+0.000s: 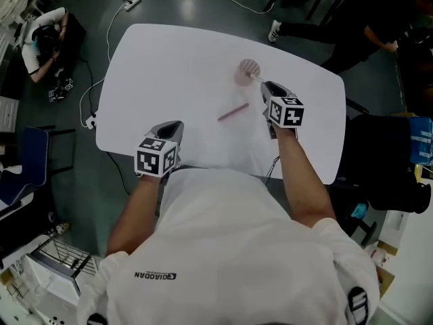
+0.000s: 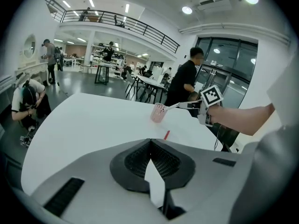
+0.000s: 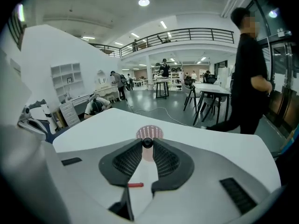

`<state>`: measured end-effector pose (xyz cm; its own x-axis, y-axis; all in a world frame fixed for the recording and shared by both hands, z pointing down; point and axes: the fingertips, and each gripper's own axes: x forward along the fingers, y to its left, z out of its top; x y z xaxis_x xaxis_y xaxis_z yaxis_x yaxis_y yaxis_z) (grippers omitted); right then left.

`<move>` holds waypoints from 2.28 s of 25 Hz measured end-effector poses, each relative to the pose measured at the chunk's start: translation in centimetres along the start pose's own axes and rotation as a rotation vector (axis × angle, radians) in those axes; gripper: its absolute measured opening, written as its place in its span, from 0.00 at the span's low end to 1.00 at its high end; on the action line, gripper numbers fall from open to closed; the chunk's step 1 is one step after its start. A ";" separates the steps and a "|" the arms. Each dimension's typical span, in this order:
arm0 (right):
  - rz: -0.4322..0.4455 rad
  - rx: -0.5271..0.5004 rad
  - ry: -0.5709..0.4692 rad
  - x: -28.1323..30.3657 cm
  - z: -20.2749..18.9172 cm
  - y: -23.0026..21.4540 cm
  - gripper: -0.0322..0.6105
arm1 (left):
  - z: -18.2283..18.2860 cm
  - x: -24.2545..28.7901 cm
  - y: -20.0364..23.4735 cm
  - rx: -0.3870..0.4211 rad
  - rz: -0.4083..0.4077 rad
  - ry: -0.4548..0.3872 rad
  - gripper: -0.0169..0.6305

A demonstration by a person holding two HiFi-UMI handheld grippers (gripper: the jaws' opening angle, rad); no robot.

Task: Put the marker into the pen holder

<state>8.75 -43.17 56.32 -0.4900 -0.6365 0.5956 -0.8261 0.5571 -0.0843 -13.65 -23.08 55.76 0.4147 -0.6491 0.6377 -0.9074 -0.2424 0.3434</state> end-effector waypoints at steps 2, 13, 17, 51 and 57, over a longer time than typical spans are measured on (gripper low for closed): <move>0.000 0.011 0.001 0.1 -0.1 -0.1 0.20 | -0.3 -0.2 0.2 -0.007 0.005 0.002 0.07; 0.036 0.025 -0.037 -1.6 0.3 1.3 0.21 | 0.3 0.2 -0.3 0.027 -0.022 0.009 0.07; 0.053 0.029 -0.062 -3.0 0.7 1.9 0.20 | 0.5 0.5 -0.7 0.042 -0.037 0.015 0.07; 0.152 -0.251 0.236 -1.4 -13.5 15.2 0.15 | -2.3 -1.1 4.9 0.119 -0.115 0.102 0.07; 0.181 -0.638 0.380 0.4 -15.1 16.8 0.15 | -2.8 -1.4 6.1 0.089 -0.109 0.106 0.07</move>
<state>-1.13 -26.00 67.27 -0.3772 -0.3433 0.8602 -0.3645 0.9088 0.2028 -19.56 -21.63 58.93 0.5117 -0.5366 0.6710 -0.8571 -0.3730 0.3553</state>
